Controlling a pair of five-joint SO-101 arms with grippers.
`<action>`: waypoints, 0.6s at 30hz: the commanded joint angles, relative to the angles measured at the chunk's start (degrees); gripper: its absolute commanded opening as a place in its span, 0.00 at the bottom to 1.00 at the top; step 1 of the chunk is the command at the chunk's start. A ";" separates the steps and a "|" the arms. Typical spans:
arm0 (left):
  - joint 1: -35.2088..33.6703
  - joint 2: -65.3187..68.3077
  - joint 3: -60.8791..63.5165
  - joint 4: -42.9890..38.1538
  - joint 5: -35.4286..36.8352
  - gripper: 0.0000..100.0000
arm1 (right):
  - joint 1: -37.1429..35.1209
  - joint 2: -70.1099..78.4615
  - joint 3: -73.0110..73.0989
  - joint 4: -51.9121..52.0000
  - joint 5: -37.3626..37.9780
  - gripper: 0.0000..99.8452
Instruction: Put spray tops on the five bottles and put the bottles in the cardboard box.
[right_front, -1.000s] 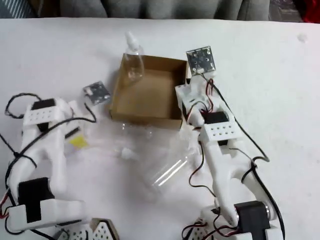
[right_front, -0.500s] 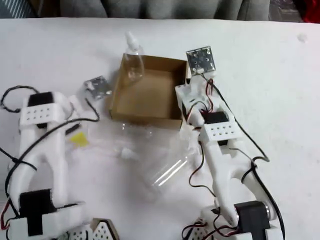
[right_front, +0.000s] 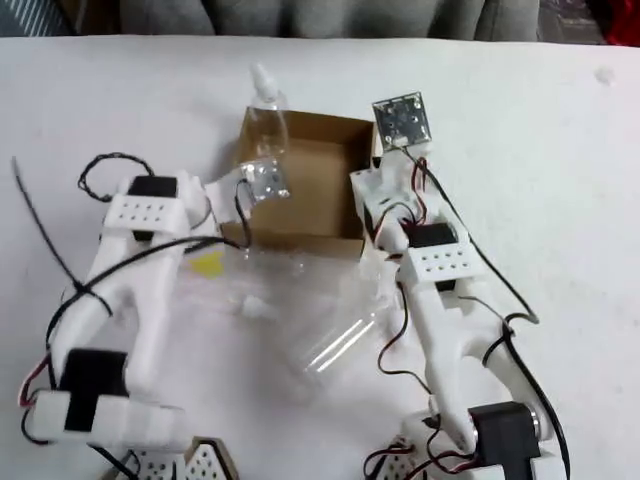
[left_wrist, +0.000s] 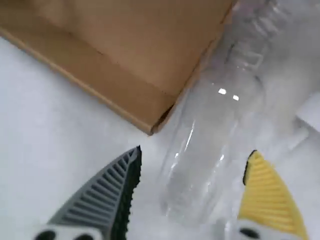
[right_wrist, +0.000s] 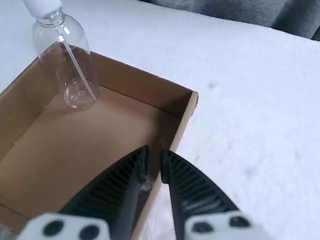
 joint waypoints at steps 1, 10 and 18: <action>0.31 3.91 -3.60 -5.54 -0.62 0.30 | 0.22 -0.31 -3.43 -0.75 0.00 0.01; 0.31 9.36 -3.16 -8.53 -1.85 0.18 | 0.22 -0.31 -3.43 -0.84 0.00 0.01; -1.54 10.24 -3.52 1.85 -11.60 0.10 | 0.22 -0.31 -3.52 -0.84 0.00 0.01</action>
